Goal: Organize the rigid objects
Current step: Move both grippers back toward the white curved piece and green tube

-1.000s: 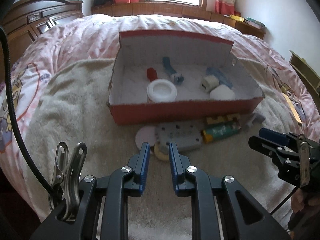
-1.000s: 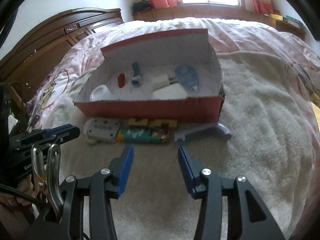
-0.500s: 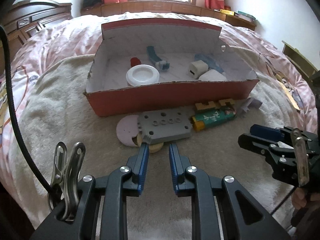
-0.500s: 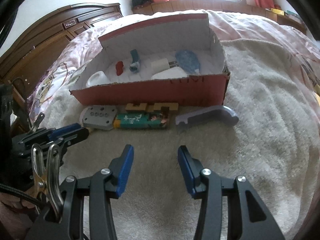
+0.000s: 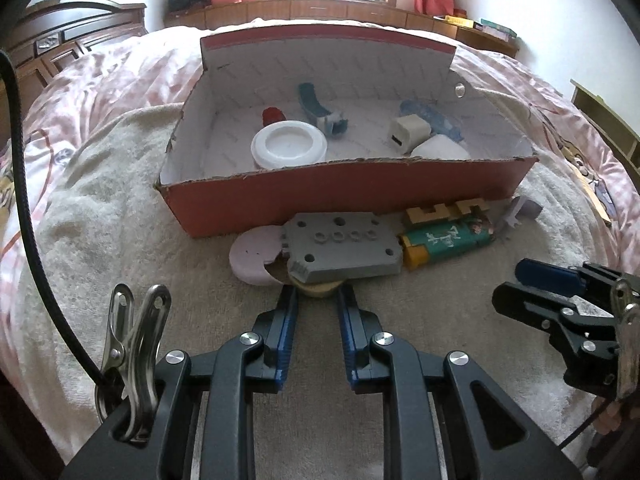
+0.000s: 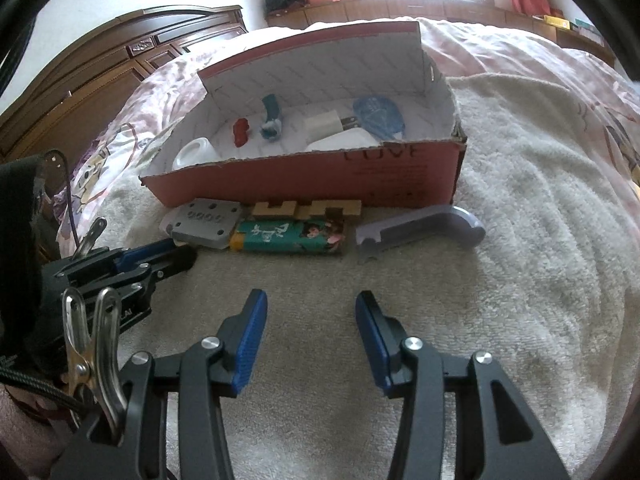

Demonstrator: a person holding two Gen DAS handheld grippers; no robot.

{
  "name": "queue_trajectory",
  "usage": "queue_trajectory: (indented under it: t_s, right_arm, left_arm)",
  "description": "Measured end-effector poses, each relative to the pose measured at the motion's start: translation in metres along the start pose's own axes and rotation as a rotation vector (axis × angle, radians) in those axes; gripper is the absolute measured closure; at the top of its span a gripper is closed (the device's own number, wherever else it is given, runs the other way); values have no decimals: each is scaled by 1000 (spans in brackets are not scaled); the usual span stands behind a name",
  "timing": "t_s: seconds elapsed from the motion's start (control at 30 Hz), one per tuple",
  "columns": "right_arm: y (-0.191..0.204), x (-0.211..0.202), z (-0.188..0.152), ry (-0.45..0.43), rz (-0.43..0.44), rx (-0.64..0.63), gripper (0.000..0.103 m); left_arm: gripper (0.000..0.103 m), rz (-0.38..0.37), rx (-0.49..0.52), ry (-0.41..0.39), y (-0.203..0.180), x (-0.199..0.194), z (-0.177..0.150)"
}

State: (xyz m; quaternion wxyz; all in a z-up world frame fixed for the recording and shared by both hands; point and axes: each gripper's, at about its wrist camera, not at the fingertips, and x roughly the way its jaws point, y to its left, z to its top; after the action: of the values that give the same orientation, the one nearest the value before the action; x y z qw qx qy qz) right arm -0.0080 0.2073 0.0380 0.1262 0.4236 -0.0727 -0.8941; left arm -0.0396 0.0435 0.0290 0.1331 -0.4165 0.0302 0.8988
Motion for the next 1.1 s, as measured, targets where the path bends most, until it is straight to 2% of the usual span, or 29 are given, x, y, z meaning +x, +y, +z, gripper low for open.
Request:
queue_trajectory:
  t_s: [0.13, 0.17, 0.23, 0.53, 0.63, 0.9, 1.1]
  right_arm:
    - [0, 1, 0, 0, 3, 3, 54]
    - [0, 1, 0, 0, 3, 3, 54]
    - [0, 0, 0, 0, 4, 4, 54]
    - [0, 1, -1, -2, 10, 6, 54]
    - [0, 1, -1, -2, 11, 8, 54]
    - [-1, 1, -1, -2, 11, 7, 54]
    - [0, 2, -1, -1, 11, 8, 54]
  left_arm:
    - [82, -38, -7, -34, 2, -9, 2]
    - [78, -39, -7, -40, 3, -10, 3]
    - [73, -27, -8, -43, 5, -11, 3]
    - [72, -2, -63, -32, 26, -9, 1]
    - [66, 7, -54, -33, 27, -8, 2]
    - [66, 57, -5, -36, 30, -11, -1]
    - [66, 41, -50, -35, 45, -12, -2]
